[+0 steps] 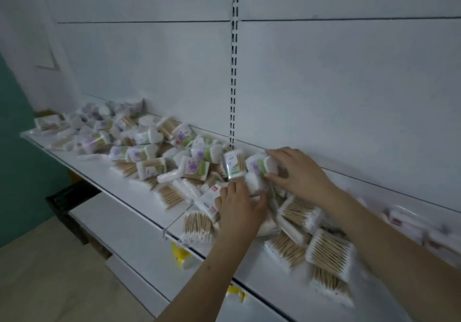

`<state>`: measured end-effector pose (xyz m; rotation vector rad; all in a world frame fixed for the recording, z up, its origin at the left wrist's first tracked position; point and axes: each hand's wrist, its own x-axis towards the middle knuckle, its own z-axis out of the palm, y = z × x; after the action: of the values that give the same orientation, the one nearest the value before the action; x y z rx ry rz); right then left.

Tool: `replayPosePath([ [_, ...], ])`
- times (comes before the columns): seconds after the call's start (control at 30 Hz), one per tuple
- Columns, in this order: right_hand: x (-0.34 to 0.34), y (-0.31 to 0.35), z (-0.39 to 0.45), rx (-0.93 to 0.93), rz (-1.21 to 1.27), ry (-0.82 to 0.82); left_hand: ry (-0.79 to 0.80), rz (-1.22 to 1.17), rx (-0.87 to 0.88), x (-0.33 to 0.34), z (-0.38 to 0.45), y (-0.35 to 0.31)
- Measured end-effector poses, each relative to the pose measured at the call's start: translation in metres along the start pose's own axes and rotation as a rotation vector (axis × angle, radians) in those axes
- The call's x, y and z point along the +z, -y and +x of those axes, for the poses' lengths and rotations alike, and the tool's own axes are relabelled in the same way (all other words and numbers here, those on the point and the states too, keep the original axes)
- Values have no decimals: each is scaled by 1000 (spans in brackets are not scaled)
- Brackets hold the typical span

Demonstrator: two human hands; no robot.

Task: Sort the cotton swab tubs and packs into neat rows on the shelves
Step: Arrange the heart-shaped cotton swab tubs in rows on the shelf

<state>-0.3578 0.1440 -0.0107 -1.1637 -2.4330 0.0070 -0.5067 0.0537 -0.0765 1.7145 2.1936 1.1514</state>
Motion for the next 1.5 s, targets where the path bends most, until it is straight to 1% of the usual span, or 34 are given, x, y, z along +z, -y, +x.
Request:
replayPosePath([
  [0.1, 4, 8, -3, 20, 31, -70, -31, -61, 11, 5, 2, -1],
  [0.23, -8, 17, -9, 59, 118, -208, -7, -198, 4, 4, 6, -3],
  [0.37, -27, 22, -24, 85, 266, -336, -55, -332, 66, -8, 7, -5],
  [0.43, -37, 26, -31, 97, 279, -392, -59, -402, 94, -17, 6, -8],
  [0.5, -46, 29, -39, 106, 271, -435, -49, -471, 133, -28, 5, -11],
  [0.6, -59, 35, -53, 132, 336, -484, -14, -540, 188, -42, 2, -16],
  [0.7, -75, 41, -71, 187, 385, -557, 30, -644, 254, -45, -5, -23],
  [0.77, -82, 45, -89, 242, 418, -615, 68, -720, 261, -43, -15, -32],
  [0.87, -84, 47, -129, 388, 501, -726, 144, -807, 261, -37, -36, -47],
  [1.03, -95, 47, -202, 621, 721, -890, 299, -922, 357, -22, -76, -86],
  [1.17, -123, 34, -267, 764, 775, -1013, 389, -914, 426, -4, -122, -128],
  [1.27, -151, 14, -325, 839, 845, -1115, 445, -896, 508, 12, -163, -167],
  [1.37, -174, -9, -390, 906, 910, -1137, 513, -903, 566, 35, -205, -215],
  [1.43, -187, -28, -438, 905, 1020, -1129, 562, -894, 597, 55, -237, -250],
  [1.5, -202, -47, -487, 856, 1170, -1195, 621, -901, 622, 74, -270, -286],
])
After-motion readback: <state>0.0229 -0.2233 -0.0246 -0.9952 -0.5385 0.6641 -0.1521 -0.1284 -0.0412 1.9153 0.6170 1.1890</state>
